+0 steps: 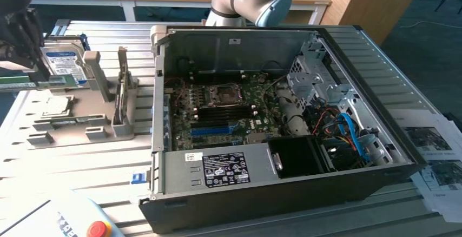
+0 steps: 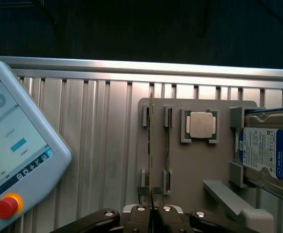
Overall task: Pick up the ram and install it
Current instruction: 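Pick up the ram and move it above insertion slot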
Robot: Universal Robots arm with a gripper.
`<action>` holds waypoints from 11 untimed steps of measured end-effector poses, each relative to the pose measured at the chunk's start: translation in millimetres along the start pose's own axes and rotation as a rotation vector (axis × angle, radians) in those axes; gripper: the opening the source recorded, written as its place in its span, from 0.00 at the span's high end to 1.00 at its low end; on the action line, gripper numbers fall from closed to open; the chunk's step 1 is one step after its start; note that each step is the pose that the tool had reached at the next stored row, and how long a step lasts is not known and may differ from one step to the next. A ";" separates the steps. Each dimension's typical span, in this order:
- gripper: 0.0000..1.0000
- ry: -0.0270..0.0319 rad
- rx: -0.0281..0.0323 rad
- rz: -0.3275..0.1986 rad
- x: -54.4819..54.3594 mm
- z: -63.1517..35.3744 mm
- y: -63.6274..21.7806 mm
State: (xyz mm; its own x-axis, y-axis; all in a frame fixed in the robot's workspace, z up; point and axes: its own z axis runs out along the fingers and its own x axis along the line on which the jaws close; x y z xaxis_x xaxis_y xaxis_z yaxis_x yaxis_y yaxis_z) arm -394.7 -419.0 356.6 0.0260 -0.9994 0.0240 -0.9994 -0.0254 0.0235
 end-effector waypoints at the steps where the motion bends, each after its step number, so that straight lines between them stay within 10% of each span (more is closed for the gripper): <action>1: 0.88 0.0001 0.0000 0.000 0.0 -1.9 0.1; 11: 0.88 0.0006 0.0002 0.001 0.3 -13.2 0.3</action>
State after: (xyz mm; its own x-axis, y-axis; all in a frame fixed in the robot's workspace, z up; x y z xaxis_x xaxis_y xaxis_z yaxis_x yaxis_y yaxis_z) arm -394.7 -419.0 369.8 0.0250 -0.9994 0.0246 -0.9994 -0.0244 0.0232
